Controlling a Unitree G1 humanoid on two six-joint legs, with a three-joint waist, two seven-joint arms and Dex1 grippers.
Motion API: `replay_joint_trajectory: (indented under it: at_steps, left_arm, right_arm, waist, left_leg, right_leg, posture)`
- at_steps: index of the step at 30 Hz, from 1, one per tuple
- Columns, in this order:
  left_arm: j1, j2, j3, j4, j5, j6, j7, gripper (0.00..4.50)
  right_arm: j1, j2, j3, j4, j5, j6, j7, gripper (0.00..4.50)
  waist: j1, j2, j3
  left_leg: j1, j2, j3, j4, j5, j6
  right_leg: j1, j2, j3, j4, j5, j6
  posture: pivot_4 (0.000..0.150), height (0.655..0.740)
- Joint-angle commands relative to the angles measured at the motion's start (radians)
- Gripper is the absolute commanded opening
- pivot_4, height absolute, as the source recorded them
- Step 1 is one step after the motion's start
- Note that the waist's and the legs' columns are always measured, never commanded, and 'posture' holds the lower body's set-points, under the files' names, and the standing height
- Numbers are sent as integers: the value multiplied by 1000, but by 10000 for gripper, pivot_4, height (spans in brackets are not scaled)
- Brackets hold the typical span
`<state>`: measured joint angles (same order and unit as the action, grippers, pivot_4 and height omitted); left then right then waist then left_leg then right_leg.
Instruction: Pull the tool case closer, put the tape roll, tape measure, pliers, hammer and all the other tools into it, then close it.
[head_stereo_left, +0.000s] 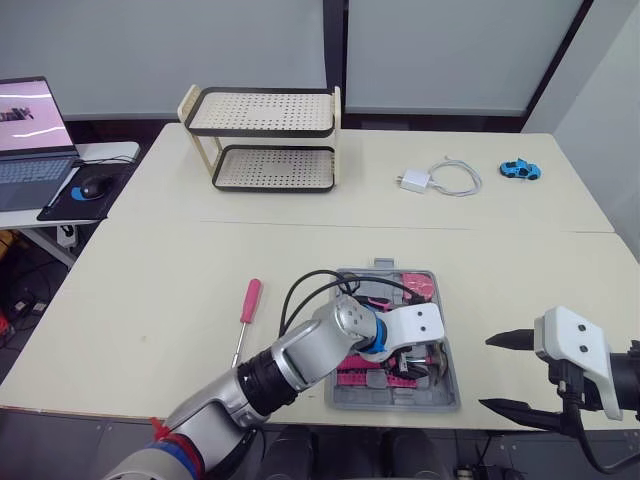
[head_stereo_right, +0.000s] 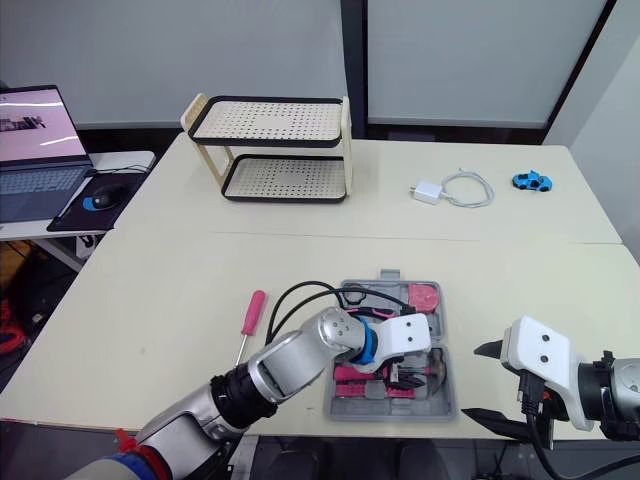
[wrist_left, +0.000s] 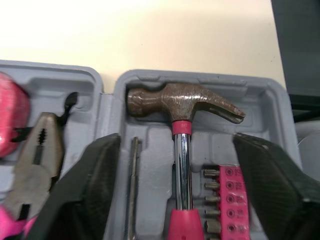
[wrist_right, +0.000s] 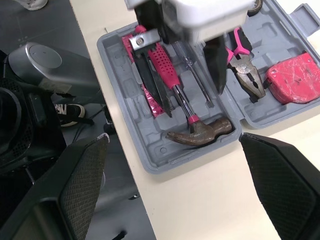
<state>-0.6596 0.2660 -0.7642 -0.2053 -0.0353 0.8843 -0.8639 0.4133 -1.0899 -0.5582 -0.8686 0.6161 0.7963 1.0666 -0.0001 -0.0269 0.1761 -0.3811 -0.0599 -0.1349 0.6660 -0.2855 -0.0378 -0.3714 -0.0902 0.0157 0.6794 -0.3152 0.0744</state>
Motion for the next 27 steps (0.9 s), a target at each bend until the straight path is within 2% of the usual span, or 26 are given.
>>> replay_joint_trajectory:
  at_steps: [1, 5, 8, 19, 27]
  left_arm:
    - [-13, 64, 88, -96, -56, -32, -64, 40281]
    - [38, 126, 153, -55, -100, -255, -143, 40281]
    - [71, 159, 157, -4, -105, -393, -207, 34374]
    - [80, 143, 94, 206, 12, -676, -288, 177]
    - [86, 107, 81, 312, 82, -739, -283, 177]
  right_arm:
    - [-20, 9, -29, -21, 21, -5, -4, 45000]
    - [-41, 12, -13, -15, 25, -4, -15, 45000]
    - [-54, 15, 3, -13, 26, -5, -25, 45000]
    - [-62, 12, 13, -14, 39, -4, -47, 45000]
    - [-64, 12, 11, -16, 45, 1, -52, 45000]
  waist:
    - [-1, 0, 0]
    - [0, 1, 0]
    - [1, 1, 0]
    - [0, 1, 0]
    - [0, 1, 0]
  left_leg:
    - [0, 0, 0, 0, 0, 0]
    - [1, 0, -1, 0, 0, 0]
    - [0, 0, -1, 0, 0, 0]
    - [0, 0, 0, 0, 0, 0]
    - [1, 0, 0, 0, -1, 1]
  right_leg:
    - [0, 0, 0, 0, 0, 0]
    - [0, 0, 0, 0, 0, 0]
    - [0, 0, 0, -1, 0, 0]
    - [1, 0, 0, 0, 0, 0]
    - [1, 0, -1, 0, 0, 0]
  posture:
    - [1500, 7400]
    - [1500, 7400]
    - [1500, 7400]
    - [1500, 7400]
    - [1500, 7400]
